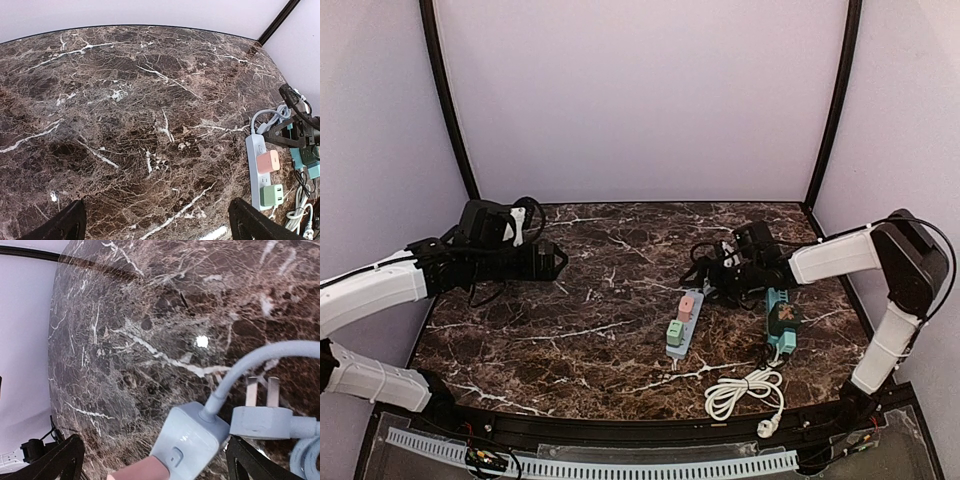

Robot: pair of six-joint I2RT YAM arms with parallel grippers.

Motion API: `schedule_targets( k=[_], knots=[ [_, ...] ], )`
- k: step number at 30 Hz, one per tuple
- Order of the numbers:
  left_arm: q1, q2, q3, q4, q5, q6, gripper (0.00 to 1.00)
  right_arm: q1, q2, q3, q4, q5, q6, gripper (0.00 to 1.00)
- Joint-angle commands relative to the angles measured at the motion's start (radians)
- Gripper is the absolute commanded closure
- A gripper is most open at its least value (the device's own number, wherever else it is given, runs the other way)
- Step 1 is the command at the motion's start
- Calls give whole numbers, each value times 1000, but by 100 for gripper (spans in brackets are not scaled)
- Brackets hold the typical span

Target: Pull the plug off the socket

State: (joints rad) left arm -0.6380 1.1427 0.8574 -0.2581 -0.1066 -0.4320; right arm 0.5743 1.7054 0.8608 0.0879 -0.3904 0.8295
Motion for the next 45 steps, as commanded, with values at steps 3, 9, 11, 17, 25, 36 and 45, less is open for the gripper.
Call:
schedule_targets(
  k=[3,9,11,17,25,36,45],
  knots=[
    [-3,-39,-25,-28,-26,-11,0,7,120,96,139,-104,63,2],
    [-3,-56,-38,-30,-35,-13,0,26,255,214,202,-193,97,1],
    [-2,-57,-40,-32,-37,-14,0,46,299,266,213,-220,102,1],
    [-3,-45,-47,-31,-36,-19,0,117,422,445,200,-286,105,1],
    [-3,-30,-43,-27,-31,-17,0,196,560,694,136,-374,77,1],
    [-3,33,4,-28,32,4,0,195,428,708,-52,-345,-146,1],
    [-3,53,31,-22,82,37,0,170,83,447,-85,-153,-376,1]
  ],
)
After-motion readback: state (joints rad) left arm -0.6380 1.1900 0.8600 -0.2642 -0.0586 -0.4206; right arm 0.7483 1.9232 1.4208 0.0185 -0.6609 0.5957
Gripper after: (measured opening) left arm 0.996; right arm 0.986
